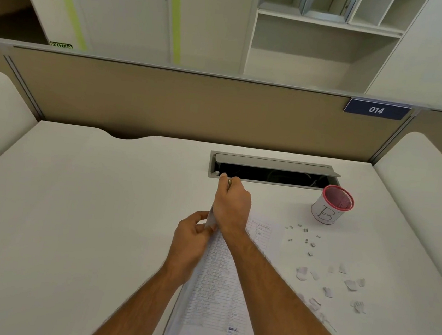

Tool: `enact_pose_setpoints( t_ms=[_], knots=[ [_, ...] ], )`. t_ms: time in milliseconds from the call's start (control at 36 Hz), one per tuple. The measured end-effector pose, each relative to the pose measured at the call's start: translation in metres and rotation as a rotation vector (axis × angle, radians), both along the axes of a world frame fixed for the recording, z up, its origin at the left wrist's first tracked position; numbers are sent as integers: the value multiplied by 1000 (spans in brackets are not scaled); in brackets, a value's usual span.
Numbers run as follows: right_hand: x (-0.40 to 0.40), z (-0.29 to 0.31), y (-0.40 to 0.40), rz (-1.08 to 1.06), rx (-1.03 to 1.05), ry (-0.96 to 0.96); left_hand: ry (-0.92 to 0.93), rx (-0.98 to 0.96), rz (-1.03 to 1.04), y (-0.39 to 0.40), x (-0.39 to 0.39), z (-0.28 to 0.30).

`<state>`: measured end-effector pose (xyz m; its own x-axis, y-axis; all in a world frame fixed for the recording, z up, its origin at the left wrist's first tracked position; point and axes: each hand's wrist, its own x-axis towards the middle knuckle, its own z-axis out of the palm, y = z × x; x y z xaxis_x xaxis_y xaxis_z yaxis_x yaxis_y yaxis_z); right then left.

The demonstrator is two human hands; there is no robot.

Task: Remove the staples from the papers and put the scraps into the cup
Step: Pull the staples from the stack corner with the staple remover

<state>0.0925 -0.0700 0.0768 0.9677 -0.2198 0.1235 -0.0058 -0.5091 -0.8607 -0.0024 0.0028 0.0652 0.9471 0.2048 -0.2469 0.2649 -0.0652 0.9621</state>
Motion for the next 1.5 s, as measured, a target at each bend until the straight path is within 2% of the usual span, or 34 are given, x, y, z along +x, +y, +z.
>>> enact_pose_setpoints(
  t_ms=[389,972,1194,1250,1389,1500],
  knots=[
    [3,4,1,17,-42,-49,-59,-101,-27,6,-3,-4],
    [-2,6,2,-3,-74,-137,-100,-114,-17,1,-3,3],
    [-2,5,4,35,-58,-115,-92,-86,-33,5,-3,2],
    [-1,6,4,33,-9,-86,-70,-81,-27,9,-1,0],
    [3,14,-2,-62,307,-41,-36,-215,-25,19,-1,0],
    [11,18,-12,-149,515,-55,-25,-206,25,25,0,-3]
  ],
)
